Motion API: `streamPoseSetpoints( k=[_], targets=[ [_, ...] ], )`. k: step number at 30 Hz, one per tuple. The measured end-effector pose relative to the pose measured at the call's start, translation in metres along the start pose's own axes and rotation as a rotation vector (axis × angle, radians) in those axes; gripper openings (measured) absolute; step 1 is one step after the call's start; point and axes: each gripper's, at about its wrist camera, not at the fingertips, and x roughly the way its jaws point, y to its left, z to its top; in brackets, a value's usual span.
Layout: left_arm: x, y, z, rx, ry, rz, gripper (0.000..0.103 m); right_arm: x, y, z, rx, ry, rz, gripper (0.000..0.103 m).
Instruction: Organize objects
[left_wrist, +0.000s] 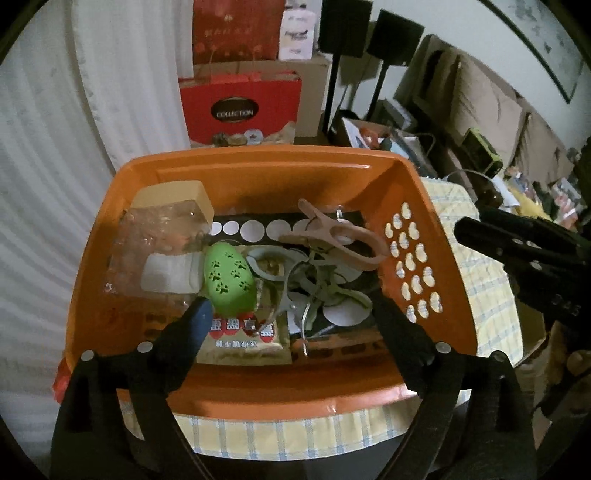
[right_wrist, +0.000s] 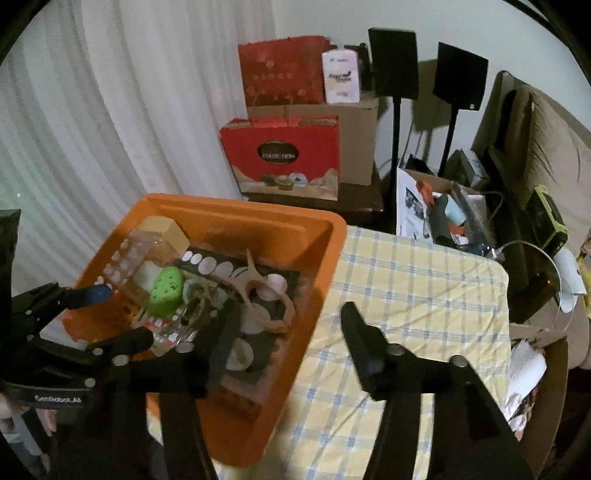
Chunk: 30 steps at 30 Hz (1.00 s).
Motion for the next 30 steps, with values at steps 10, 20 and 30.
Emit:
streamPoseSetpoints(
  k=[10, 20, 30],
  targets=[
    [-0.026, -0.025, -0.031, 0.061, -0.084, 0.026, 0.091, -0.046, -0.013, -0.044, -0.014, -0.079, -0.078, 0.080],
    [-0.041, -0.047, -0.068, 0.068, -0.127, -0.014, 0.091, -0.078, -0.020, -0.088, 0.000, -0.137, -0.125, 0.087],
    [-0.065, -0.057, -0.097, 0.021, -0.225, -0.070, 0.103, -0.091, -0.026, -0.122, 0.006, -0.168, -0.220, 0.091]
  ],
)
